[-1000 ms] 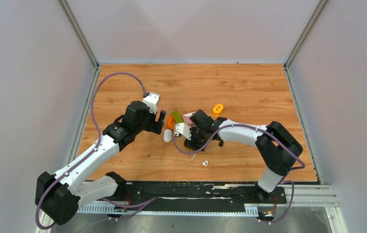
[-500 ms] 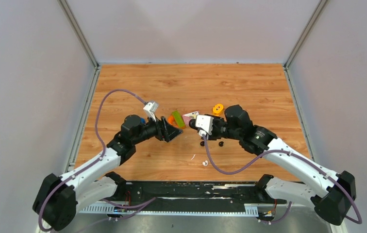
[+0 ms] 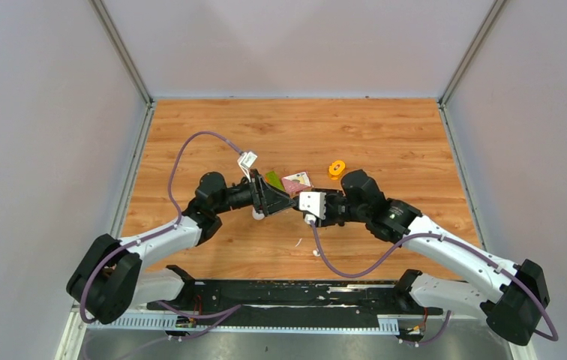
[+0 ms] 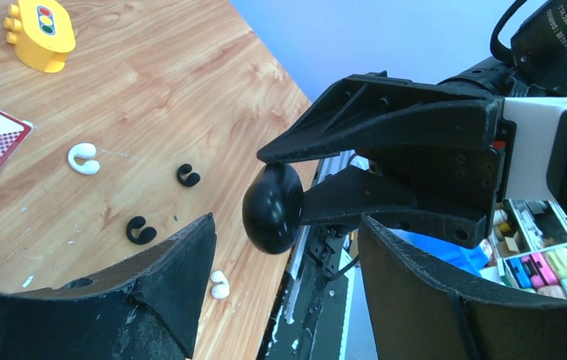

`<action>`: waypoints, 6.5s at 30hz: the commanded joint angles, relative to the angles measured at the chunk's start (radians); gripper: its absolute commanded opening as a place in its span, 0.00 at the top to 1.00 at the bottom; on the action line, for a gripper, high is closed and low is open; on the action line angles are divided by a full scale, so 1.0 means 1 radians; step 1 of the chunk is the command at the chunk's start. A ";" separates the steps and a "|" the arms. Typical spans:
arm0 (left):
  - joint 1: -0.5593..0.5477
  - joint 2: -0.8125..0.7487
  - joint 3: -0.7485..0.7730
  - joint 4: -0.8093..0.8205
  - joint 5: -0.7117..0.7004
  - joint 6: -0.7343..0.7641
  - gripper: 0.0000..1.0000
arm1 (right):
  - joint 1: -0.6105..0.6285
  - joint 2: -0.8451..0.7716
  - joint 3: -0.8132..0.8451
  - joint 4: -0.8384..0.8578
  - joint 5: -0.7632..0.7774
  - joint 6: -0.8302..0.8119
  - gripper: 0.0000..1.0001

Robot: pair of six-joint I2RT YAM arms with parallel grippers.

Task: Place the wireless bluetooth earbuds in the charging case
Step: Pass from the right arm to the left, then pass from the left arm to the right, then pass from the right arm to the left, then open the charging case to the charging case.

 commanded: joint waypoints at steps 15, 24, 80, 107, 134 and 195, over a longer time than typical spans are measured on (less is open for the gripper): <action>-0.060 0.100 0.076 0.012 0.033 -0.013 0.40 | 0.046 -0.004 0.014 0.042 0.024 -0.018 0.68; -0.079 0.137 0.094 0.015 0.059 -0.011 0.55 | 0.055 0.008 0.016 0.050 0.042 -0.016 0.67; -0.262 0.191 -0.274 0.721 -0.119 0.550 0.80 | -0.116 0.369 0.286 -0.442 -0.600 0.044 0.62; -0.262 0.353 -0.243 0.766 -0.104 0.474 0.48 | -0.098 0.301 0.282 -0.428 -0.484 0.039 0.96; -0.343 0.387 -0.297 0.883 -0.136 0.634 1.00 | -0.213 0.415 0.378 -0.489 -0.632 0.143 0.55; -0.366 0.333 -0.285 0.833 -0.181 0.651 1.00 | -0.302 0.337 0.541 -0.808 -0.801 -0.088 0.36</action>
